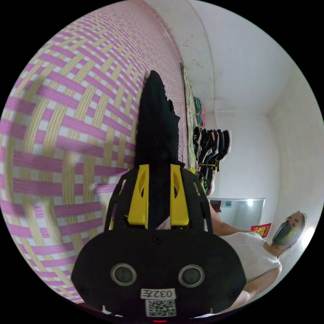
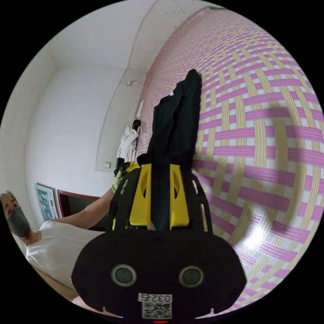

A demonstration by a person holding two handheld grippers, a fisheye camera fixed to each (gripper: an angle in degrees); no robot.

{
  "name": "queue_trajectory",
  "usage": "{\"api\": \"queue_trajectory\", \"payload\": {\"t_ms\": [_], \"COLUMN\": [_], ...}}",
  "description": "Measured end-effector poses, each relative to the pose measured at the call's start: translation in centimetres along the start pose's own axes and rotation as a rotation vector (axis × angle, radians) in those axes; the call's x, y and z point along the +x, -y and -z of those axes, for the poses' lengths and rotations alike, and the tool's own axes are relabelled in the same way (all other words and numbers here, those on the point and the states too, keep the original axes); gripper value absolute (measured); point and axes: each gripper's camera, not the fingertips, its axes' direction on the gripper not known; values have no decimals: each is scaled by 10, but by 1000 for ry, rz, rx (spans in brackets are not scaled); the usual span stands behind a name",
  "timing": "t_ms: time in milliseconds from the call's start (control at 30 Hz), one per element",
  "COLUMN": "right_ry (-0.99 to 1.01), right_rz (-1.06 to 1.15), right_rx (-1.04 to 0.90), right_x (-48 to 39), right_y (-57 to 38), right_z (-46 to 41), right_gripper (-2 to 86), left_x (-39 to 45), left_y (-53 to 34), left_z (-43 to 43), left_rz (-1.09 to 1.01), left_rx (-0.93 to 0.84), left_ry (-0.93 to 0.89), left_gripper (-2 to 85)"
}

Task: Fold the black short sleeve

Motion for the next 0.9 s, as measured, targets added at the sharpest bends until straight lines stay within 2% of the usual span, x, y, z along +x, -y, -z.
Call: {"api": "queue_trajectory", "payload": {"t_ms": [67, 200, 367, 567, 900], "right_ry": [55, 18, -50, -154, -355], "right_rz": [-29, -12, 64, 169, 263], "right_rx": [24, 31, -68, -211, -221], "right_x": [15, 18, 2, -31, -76], "right_y": [3, -7, -55, -105, -125], "right_z": [7, 17, 15, -20, -55], "right_gripper": [83, 80, 81, 84, 70], "left_x": [3, 18, 41, 74, 134], "left_y": [-22, -65, -130, -164, -182], "left_z": [1, 0, 1, -35, -104], "left_rz": [7, 1, -43, -210, -560], "left_rx": [46, 101, 149, -27, -190], "left_ry": [7, 107, 202, 323, 432], "left_gripper": [41, 33, 37, 65, 73]}}
